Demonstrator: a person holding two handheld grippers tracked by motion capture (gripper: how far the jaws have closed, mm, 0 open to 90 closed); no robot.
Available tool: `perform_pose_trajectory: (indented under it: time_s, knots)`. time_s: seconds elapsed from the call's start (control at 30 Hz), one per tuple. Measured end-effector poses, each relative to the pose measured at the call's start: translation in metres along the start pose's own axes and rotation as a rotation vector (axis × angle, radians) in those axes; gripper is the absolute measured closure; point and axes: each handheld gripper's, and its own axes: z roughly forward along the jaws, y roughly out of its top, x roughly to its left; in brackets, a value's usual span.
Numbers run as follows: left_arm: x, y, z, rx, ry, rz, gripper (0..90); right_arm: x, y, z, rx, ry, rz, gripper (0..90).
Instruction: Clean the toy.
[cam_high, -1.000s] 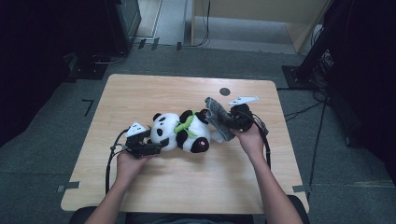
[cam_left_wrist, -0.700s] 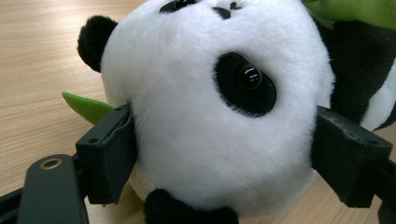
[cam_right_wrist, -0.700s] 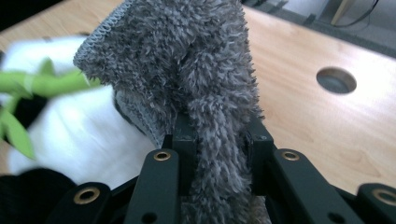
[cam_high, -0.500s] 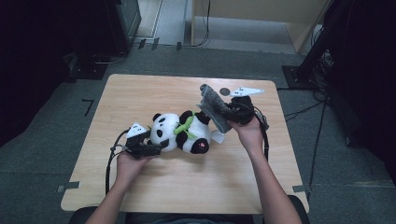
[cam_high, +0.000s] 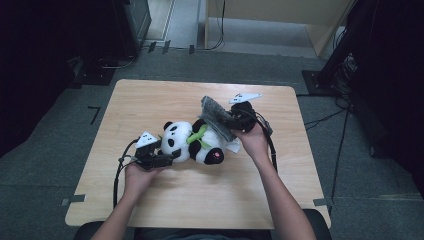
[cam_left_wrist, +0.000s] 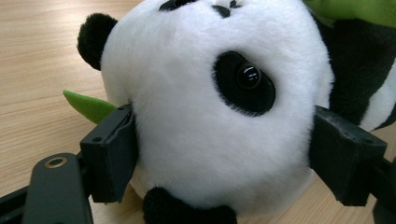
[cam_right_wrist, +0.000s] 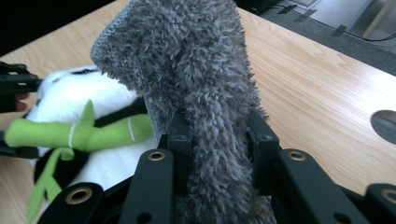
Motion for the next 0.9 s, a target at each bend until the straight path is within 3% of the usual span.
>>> perform_pose_trajectory:
  time_s: [0.17, 0.37, 0.53, 0.9]
  knots:
    - [0.000, 0.000, 0.000, 0.000, -0.001, -0.006, 17.3, -0.005, -0.007, -0.004, 0.000, -0.004, 0.013, 69.2]
    - [0.001, 0.000, 0.000, 0.001, -0.008, -0.027, 19.8, -0.015, -0.026, -0.008, 0.061, -0.037, 0.025, 70.4]
    - [0.001, 0.000, 0.000, 0.001, -0.008, -0.024, 19.9, -0.019, -0.037, -0.008, 0.076, -0.038, 0.044, 70.0]
    - [0.002, -0.001, 0.000, -0.002, -0.012, -0.024, 19.7, -0.024, -0.044, -0.014, 0.089, -0.057, 0.061, 70.6]
